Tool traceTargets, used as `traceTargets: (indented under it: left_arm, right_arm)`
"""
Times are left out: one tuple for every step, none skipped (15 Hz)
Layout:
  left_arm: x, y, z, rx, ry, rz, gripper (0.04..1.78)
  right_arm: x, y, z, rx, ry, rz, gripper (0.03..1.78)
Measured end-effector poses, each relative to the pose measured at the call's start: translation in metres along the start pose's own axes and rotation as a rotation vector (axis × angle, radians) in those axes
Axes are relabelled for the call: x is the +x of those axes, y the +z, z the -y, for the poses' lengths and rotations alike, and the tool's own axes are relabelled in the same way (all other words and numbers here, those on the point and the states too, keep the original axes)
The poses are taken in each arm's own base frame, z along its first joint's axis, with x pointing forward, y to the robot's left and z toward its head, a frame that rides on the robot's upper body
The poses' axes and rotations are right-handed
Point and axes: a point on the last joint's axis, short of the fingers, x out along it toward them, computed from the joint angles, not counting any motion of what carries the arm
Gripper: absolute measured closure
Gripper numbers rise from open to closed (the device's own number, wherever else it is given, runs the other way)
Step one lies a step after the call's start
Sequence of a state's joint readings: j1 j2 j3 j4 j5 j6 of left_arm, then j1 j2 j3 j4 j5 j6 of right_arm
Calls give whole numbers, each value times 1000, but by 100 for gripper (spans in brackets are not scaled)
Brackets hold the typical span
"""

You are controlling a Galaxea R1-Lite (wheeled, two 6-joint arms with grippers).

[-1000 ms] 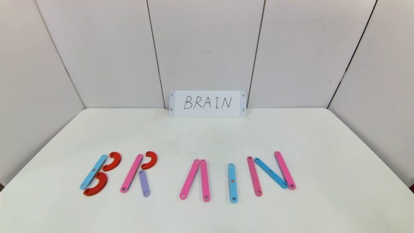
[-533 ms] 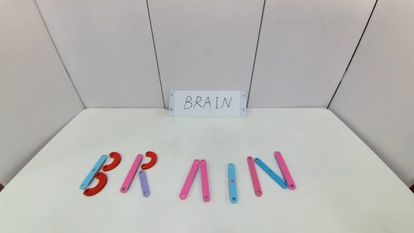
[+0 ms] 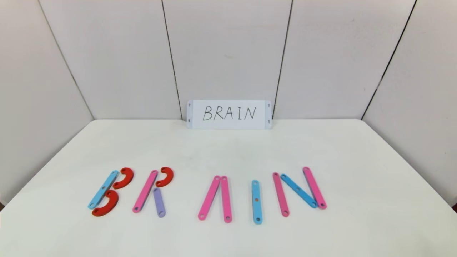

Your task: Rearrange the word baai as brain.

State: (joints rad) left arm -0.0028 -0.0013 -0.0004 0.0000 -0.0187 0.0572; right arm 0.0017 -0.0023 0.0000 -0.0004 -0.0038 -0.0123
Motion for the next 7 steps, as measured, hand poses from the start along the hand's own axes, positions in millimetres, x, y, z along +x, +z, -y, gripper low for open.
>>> traceTargets:
  left_arm:
    - [0,0,0,-8,3,-4,8]
    - [0,-1,0,-16,5,-6,8]
    - [0,-1,0,-18,5,-7,8]
    - [0,-1,0,-19,5,-7,8]
    - [0,-1,0,-19,5,-7,8]
    - [0,-1,0,-21,6,-7,8]
    - [0,-1,0,-24,6,-7,8]
  right_arm:
    - [0,0,0,15,-2,0,8]
    - [0,0,0,16,-3,2,8]
    - [0,0,0,17,-4,2,8]
    - [0,0,0,24,-4,2,8]
    - [0,0,0,27,-4,2,8]
    - [0,0,0,28,-4,2,8]
    - [0,0,0,28,-5,2,8]
